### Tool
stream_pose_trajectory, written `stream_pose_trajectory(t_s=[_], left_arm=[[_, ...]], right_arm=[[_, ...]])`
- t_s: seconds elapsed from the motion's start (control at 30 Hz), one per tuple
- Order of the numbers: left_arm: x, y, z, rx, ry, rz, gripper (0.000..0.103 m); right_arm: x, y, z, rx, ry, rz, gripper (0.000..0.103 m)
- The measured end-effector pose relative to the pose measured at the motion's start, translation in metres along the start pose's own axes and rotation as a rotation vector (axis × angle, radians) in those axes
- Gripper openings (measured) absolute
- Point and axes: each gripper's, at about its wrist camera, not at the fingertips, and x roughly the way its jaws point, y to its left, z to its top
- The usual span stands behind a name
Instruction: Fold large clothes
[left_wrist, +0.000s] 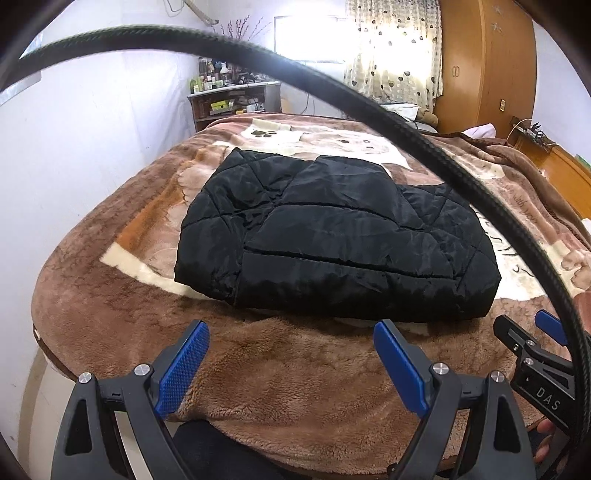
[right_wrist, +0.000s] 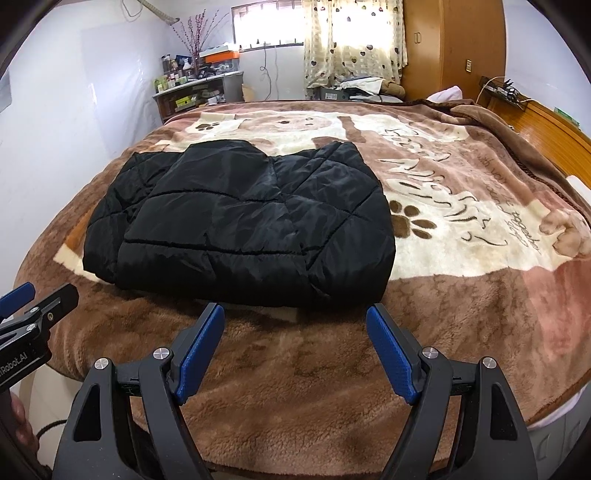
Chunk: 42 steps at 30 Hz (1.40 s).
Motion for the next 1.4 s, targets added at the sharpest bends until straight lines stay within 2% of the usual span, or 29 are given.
stream_pose_trajectory(t_s=[1.4], left_arm=[[0.0014, -0.0054, -0.0041, -0.004, 0.025, 0.015, 0.091]], right_arm=[[0.0024, 0.0014, -0.0039, -0.010, 0.010, 0.005, 0.079]])
